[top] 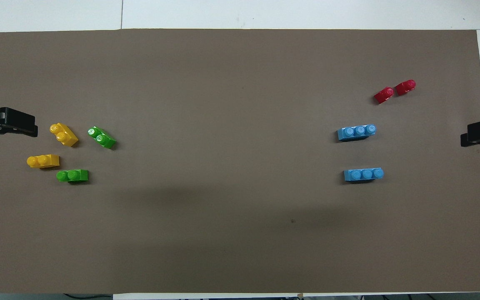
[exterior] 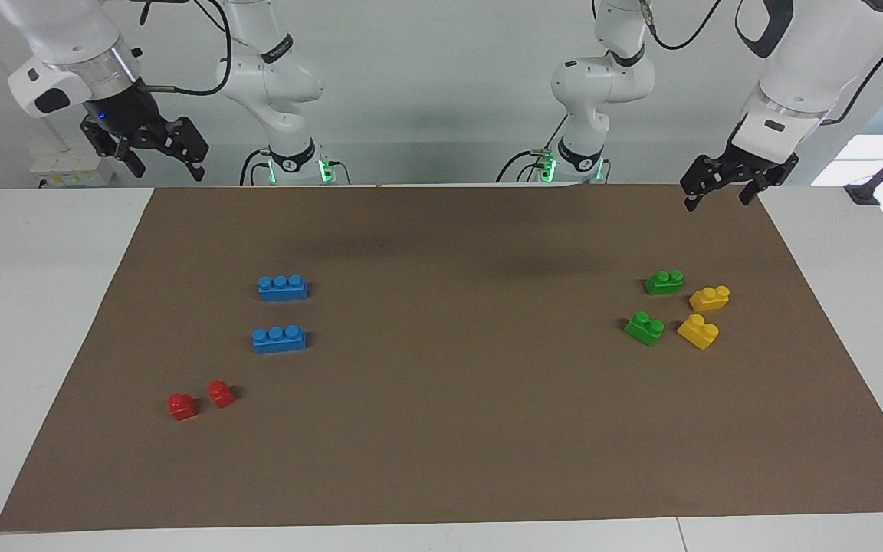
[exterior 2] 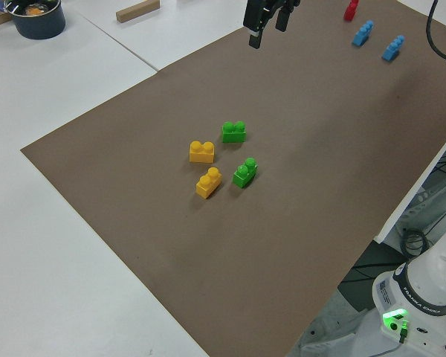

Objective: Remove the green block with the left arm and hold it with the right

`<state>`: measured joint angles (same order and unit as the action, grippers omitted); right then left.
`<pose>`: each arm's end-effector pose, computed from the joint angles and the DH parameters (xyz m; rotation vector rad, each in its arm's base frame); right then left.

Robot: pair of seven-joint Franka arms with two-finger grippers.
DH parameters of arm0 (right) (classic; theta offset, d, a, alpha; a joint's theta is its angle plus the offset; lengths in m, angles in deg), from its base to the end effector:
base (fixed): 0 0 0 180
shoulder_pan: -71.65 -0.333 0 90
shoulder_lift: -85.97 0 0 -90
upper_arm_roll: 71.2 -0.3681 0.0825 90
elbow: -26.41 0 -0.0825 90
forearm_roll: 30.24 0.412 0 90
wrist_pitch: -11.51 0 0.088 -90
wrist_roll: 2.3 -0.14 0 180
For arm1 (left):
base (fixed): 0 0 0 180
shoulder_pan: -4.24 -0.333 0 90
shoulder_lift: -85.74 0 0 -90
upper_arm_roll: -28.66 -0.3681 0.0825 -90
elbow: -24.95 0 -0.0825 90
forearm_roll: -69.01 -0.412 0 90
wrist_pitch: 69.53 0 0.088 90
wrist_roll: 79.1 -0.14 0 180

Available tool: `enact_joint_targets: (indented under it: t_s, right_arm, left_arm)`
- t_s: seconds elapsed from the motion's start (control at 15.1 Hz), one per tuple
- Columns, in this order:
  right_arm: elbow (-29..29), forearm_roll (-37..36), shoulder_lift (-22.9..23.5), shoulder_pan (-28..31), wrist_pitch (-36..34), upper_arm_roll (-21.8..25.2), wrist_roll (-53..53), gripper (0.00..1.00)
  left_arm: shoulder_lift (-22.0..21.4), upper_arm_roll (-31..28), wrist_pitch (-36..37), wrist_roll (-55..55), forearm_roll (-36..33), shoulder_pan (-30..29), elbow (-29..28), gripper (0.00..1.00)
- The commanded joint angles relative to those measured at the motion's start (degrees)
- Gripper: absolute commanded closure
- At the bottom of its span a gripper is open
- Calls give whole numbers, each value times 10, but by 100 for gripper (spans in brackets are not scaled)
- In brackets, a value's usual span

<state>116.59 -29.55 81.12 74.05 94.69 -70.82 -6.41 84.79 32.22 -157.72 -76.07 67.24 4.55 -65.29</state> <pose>0.5371 -0.0245 0.6793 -3.1234 0.1861 0.0589 0.5716 -0.0346 0.6484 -3.1084 0.0217 0.0269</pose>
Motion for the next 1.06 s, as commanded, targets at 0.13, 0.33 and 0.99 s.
enact_joint_targets:
  t_s: [0.13,0.33,0.99]
  right_arm:
    - [17,-33,-11,2,15,-4,-4,0]
    - [17,-34,-11,2,16,-4,-4,0]
    - [21,-26,-13,9,16,-3,-8,0]
  left_arm:
    - [5,-8,-8,12,37,1,10,0]
    - [4,-13,-9,12,38,1,11,0]
    - [3,-11,-8,12,39,1,12,0]
